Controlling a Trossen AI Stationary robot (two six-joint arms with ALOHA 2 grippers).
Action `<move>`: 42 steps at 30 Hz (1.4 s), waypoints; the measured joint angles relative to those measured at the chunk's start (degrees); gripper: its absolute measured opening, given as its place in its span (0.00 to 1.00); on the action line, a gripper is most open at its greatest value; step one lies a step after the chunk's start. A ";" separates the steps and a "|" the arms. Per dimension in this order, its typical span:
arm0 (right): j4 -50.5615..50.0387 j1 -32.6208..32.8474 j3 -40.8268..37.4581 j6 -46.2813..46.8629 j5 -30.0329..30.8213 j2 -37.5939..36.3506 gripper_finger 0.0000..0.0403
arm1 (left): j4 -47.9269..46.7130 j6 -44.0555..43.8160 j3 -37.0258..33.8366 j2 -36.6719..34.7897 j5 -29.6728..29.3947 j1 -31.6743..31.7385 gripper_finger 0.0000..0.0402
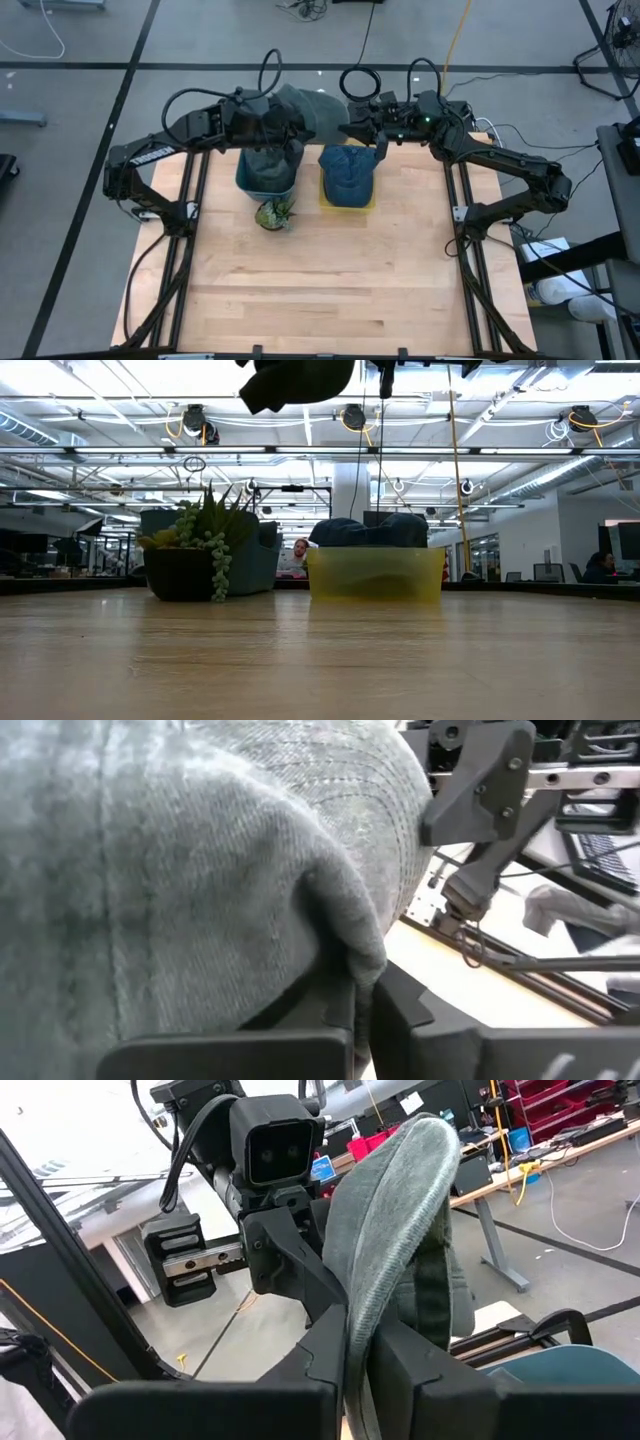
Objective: Pick & Place hat
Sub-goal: Put the black cap into the blue bin
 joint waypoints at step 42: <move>-9.92 -6.67 0.00 -15.33 -2.85 -9.16 0.41 | -50.61 48.80 -0.02 -2.91 25.66 13.07 0.01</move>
